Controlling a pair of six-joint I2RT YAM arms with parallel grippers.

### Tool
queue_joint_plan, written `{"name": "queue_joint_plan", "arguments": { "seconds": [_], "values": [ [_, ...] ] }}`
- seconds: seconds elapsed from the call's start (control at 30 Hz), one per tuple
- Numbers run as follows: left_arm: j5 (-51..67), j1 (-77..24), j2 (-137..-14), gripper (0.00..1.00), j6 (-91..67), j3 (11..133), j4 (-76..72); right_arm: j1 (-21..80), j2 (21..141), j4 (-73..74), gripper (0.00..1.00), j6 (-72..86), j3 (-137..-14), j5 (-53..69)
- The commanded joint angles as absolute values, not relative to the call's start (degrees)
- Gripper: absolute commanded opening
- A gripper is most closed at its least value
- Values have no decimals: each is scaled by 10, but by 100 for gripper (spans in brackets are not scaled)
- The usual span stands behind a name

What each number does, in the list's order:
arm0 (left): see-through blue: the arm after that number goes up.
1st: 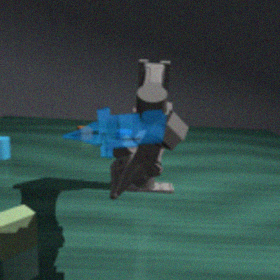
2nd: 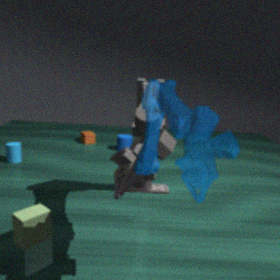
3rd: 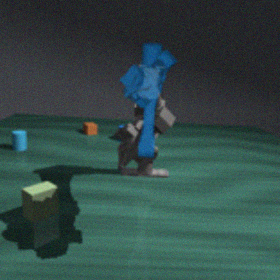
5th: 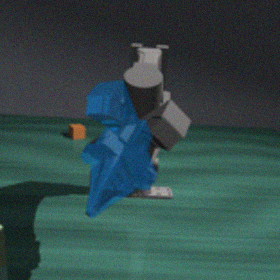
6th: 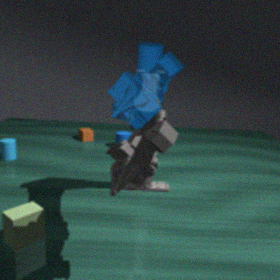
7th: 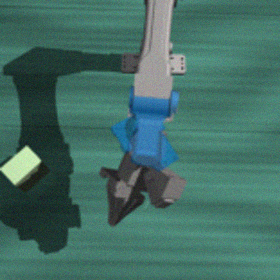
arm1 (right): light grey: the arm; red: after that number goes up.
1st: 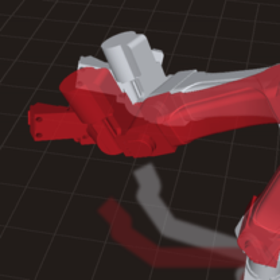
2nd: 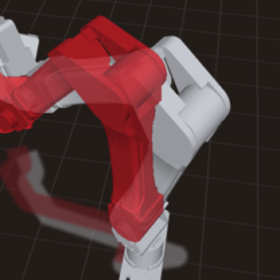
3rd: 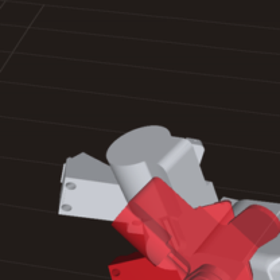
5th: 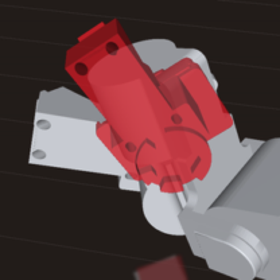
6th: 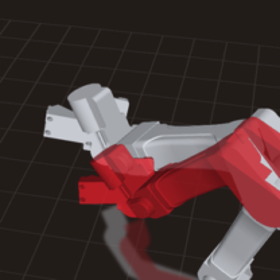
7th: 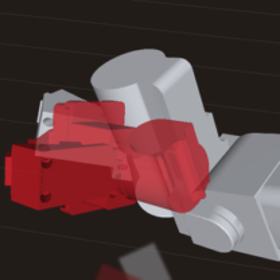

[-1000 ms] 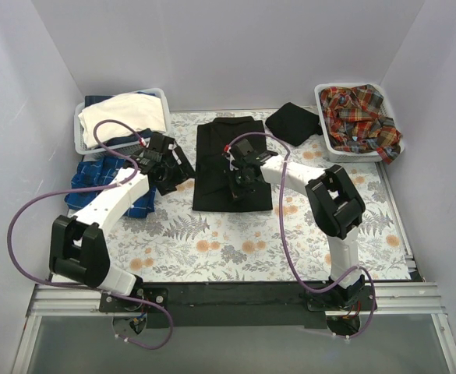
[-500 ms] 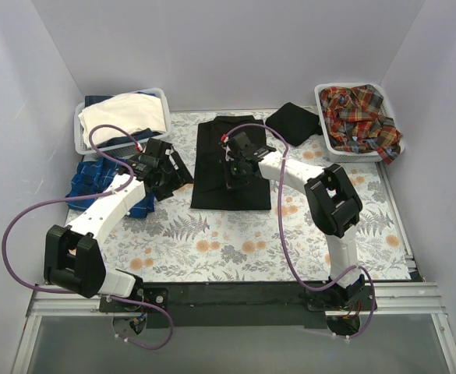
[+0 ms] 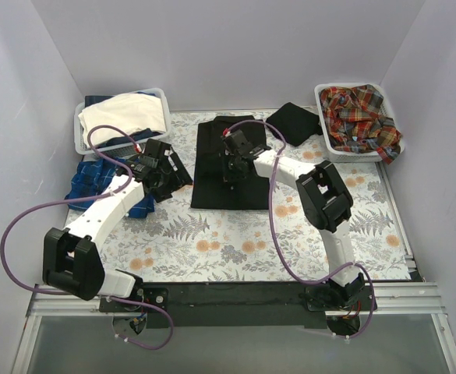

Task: Fold and stack the long sleeve shirts
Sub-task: Fold the shirt

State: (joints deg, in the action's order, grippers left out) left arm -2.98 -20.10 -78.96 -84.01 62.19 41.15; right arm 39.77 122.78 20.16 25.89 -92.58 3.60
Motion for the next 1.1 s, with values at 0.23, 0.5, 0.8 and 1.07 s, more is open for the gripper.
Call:
{"name": "queue_joint_plan", "arguments": {
  "seconds": [0.23,0.5,0.8,1.07],
  "values": [
    [-1,-202,-737,75,-838,590,424,342,1172,90,1,330,-946,-121],
    [18,-201,-770,75,-817,573,388,332,1130,206,7,258,-937,-48],
    [18,-201,-806,75,-807,578,363,344,1020,208,18,212,-722,81],
    [7,-201,-807,76,-811,572,371,379,1095,221,18,197,-700,79]
  ]
}}
